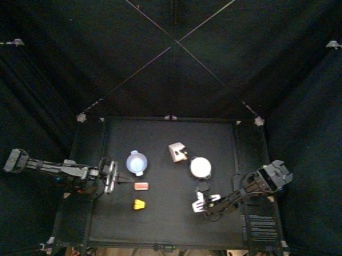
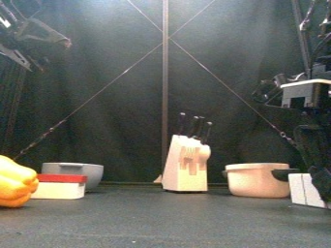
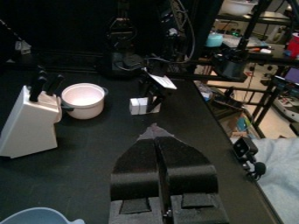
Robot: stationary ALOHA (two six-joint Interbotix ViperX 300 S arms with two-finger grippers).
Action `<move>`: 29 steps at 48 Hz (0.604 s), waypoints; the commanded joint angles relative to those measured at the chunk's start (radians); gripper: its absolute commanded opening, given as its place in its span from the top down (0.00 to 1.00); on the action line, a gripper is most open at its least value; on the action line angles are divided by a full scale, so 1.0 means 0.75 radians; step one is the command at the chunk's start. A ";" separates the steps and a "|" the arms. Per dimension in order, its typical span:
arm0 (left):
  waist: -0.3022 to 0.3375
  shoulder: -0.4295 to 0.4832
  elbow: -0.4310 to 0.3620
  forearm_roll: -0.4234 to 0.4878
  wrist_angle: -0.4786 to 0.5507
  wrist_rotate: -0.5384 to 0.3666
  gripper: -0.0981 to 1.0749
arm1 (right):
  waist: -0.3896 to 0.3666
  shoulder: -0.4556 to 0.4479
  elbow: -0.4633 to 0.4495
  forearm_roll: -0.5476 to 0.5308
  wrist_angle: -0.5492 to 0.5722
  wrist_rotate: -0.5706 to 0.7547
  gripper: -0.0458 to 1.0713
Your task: Grab sushi roll
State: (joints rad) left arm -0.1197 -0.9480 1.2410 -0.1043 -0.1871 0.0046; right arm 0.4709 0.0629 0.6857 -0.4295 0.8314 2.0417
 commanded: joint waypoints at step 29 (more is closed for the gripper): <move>0.100 0.004 -0.049 0.157 -0.012 0.002 0.94 | -0.004 -0.112 -0.112 -0.053 0.045 -0.002 0.56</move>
State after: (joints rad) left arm -0.0491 -0.9480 1.2349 0.0015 -0.1871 0.0061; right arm 0.4709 0.0123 0.6305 -0.4449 0.8560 2.0417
